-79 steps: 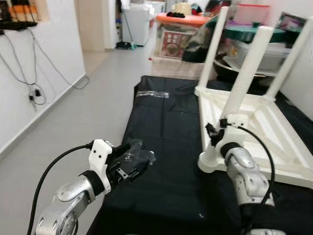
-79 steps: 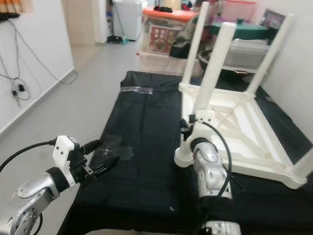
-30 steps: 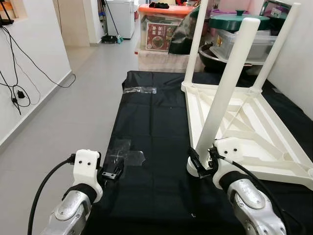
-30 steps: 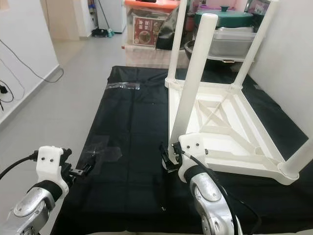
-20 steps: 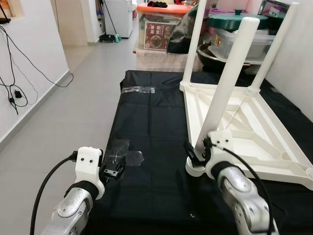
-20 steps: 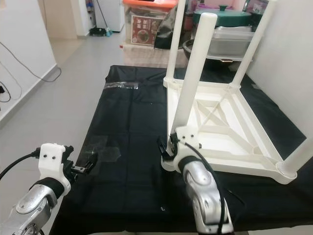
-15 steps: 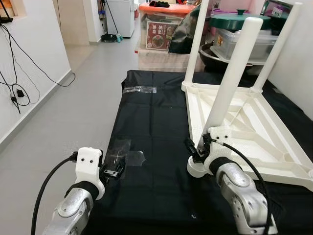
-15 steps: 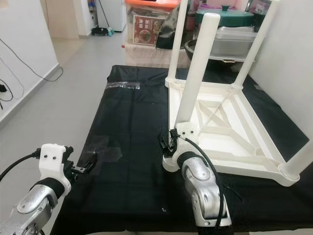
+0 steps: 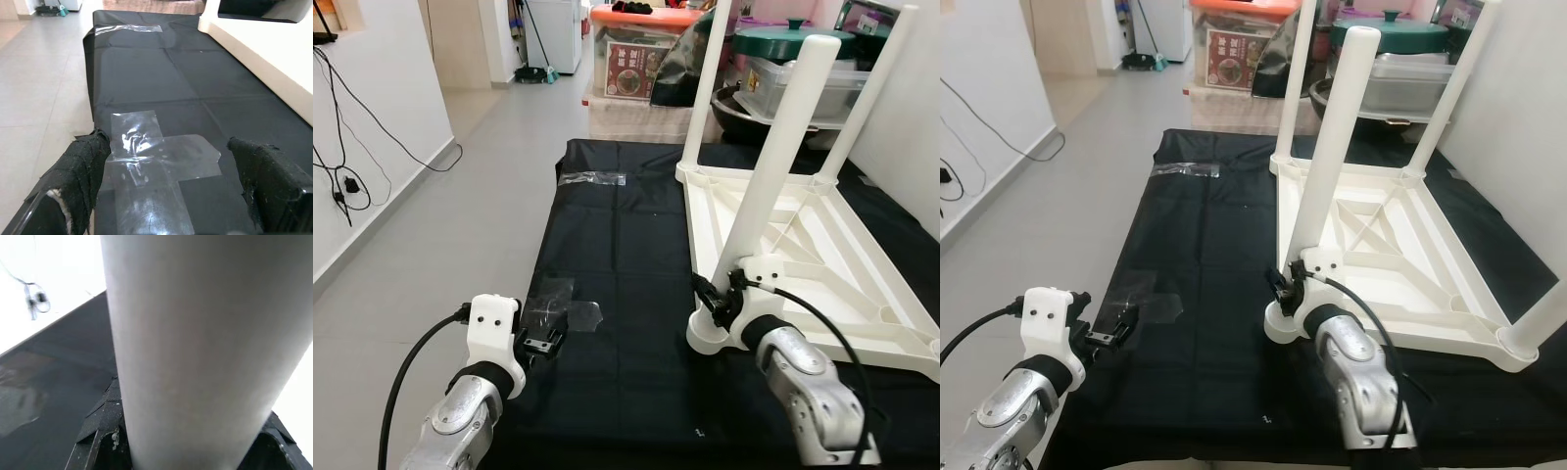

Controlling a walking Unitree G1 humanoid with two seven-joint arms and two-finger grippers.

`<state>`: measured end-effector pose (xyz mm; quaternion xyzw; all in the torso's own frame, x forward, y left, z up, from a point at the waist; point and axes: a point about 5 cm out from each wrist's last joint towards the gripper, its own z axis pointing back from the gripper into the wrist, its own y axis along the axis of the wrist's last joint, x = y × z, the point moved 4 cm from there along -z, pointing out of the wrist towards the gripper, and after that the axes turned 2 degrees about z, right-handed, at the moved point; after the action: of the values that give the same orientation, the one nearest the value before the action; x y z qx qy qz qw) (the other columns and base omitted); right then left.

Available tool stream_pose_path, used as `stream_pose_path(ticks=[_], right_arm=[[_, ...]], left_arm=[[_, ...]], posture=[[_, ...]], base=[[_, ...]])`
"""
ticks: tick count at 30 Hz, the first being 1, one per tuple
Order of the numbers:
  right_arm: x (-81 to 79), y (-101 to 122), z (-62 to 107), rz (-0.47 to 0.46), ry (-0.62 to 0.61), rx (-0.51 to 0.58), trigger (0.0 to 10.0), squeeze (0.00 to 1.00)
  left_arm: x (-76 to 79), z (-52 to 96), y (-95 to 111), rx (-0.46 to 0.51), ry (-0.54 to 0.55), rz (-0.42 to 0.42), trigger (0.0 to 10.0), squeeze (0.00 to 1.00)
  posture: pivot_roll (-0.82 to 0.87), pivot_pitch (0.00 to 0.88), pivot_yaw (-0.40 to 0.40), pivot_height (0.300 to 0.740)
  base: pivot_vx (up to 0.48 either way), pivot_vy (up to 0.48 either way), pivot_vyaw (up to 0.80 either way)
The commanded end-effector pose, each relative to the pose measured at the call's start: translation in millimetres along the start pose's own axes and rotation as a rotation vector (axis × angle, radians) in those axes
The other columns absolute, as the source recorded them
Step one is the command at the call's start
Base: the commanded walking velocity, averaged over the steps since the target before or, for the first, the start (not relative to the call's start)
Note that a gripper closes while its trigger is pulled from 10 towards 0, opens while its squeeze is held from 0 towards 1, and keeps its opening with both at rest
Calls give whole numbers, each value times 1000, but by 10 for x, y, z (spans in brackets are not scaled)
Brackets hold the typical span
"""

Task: Building children table

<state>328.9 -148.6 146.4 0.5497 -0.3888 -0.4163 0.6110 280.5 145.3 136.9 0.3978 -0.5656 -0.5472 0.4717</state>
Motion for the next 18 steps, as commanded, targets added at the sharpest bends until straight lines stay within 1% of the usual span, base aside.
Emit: stream_pose_path(ticks=[1, 2, 4, 5, 7, 8, 9, 11, 12, 14, 17, 18], right_arm=[[-285, 206, 12, -24, 236, 109, 0, 0], [-426, 277, 85, -57, 442, 145, 0, 0], [-426, 277, 85, -57, 442, 145, 0, 0], [-655, 346, 213, -86, 788, 181, 0, 0], [-655, 346, 213, -86, 788, 181, 0, 0], [-709, 345, 233, -91, 879, 182, 0, 0], [-762, 317, 205, -73, 938, 176, 0, 0], [-762, 317, 205, -73, 938, 176, 0, 0], [-807, 286, 164, -63, 988, 165, 0, 0], [-882, 196, 91, -3, 1077, 126, 0, 0], [-897, 156, 78, 20, 1104, 107, 0, 0], [-898, 112, 67, 47, 1112, 87, 0, 0]], left_arm=[[36, -30, -15, 0, -18, 10, 10000, 0], [50, -49, 2, 8, -28, 22, 10000, 0], [50, -49, 2, 8, -28, 22, 10000, 0], [74, -83, 43, 25, -45, 33, 10000, 0], [74, -83, 43, 25, -45, 33, 10000, 0], [78, -92, 60, 32, -49, 36, 10000, 0], [79, -102, 83, 42, -51, 44, 10000, 0], [79, -102, 83, 42, -51, 44, 10000, 0], [81, -112, 93, 48, -53, 46, 10000, 0], [104, -124, 109, 53, -68, 36, 10000, 0], [115, -125, 108, 52, -75, 29, 10000, 0], [124, -122, 109, 53, -80, 26, 10000, 0]], posture=[[67, 0, -88, 740], [73, 0, -91, 740], [73, 0, -91, 740], [84, 0, -101, 740], [84, 0, -101, 740], [84, 0, -101, 740], [86, 0, -104, 740], [86, 0, -104, 740], [96, 0, -107, 740], [106, 0, -115, 740], [106, 0, -115, 740], [106, 0, -119, 740]], base=[[0, 0, 0], [0, 0, 0], [0, 0, 0], [0, 0, 0], [0, 0, 0], [0, 0, 0], [0, 0, 0], [0, 0, 0], [0, 0, 0], [0, 0, 0], [0, 0, 0], [0, 0, 0]])
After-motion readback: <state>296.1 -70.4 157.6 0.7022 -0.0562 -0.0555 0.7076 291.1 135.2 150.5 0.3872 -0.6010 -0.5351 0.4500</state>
